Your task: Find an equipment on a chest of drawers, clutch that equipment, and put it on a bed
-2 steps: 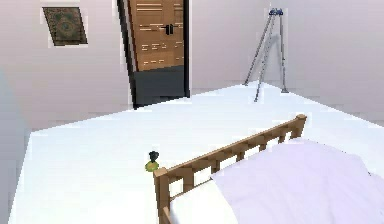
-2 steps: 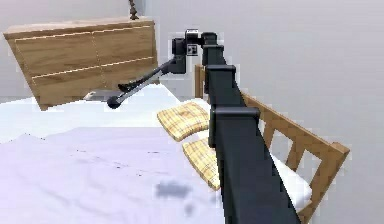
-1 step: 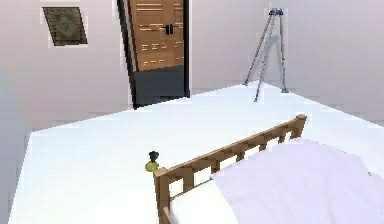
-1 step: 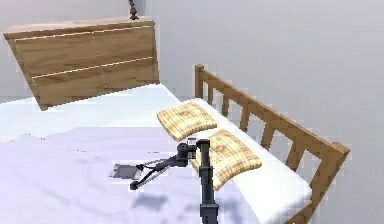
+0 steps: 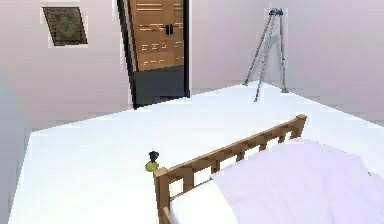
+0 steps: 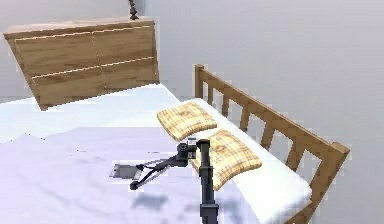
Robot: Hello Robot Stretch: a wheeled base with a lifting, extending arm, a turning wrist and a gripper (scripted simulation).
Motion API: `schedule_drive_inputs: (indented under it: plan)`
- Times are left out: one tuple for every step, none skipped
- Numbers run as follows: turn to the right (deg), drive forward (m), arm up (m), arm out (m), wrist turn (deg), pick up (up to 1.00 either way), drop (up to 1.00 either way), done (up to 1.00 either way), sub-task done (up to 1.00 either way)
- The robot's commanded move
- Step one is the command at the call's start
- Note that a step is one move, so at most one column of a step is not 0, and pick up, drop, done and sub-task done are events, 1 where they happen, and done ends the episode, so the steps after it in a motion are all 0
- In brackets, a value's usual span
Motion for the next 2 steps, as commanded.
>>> schedule_drive_inputs:
  plan:
    - [0.0,0.00,0.00,0.00,0.0,0.00,1.00,0.00,0.00]
    - [0.0,0.00,0.10,0.00,0.0,0.00,0.00,0.00,0.00]
